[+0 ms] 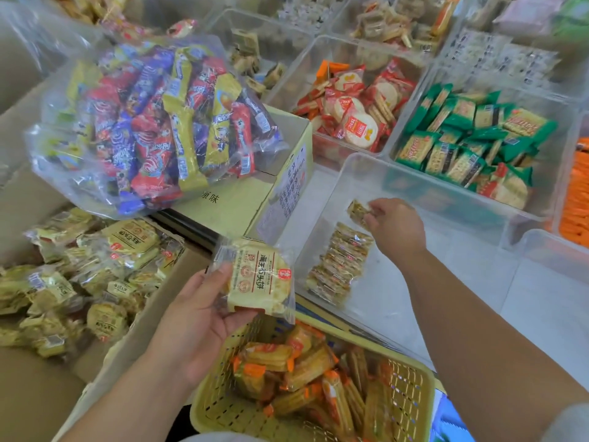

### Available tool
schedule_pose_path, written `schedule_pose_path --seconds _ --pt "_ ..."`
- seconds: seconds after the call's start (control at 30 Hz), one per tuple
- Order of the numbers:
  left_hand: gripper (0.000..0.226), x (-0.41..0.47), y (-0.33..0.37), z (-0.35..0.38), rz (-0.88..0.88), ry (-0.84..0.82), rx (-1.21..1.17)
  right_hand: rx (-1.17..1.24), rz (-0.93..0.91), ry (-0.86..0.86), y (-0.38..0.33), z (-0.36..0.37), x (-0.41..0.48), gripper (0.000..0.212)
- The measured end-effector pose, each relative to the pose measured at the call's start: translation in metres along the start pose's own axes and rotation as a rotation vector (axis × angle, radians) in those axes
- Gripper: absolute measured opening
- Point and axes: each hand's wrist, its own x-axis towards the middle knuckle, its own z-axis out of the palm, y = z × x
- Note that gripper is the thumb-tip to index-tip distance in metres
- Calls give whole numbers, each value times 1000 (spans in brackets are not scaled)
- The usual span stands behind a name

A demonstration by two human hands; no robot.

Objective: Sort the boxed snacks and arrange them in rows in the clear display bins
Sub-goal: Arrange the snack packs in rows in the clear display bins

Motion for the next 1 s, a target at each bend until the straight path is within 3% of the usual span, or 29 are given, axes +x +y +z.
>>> schedule_pose_path --seconds 0.13,0.47,0.57,0.67,0.77,0.87,1.0 --pt "50 0 -1 -2 -6 6 -17 -88 -27 -168 -11 18 2 30" --pt "56 -5 2 2 1 -7 -47 -77 -30 -224 -18 15 -10 44" --pt "53 -8 4 4 -17 -20 -58 88 -225 -131 -36 -4 -41 53" --pt "50 -10 6 4 -44 -37 -44 267 -553 -167 -61 -25 -89 69" --pt "49 -11 5 7 -64 -54 -34 275 -787 -166 -77 -29 -128 65" --pt "53 -12 1 12 -97 -100 -7 234 -879 -128 -79 -28 -147 43" --pt "51 -10 -2 14 -153 -162 -6 262 -870 -70 -73 -33 -151 35"
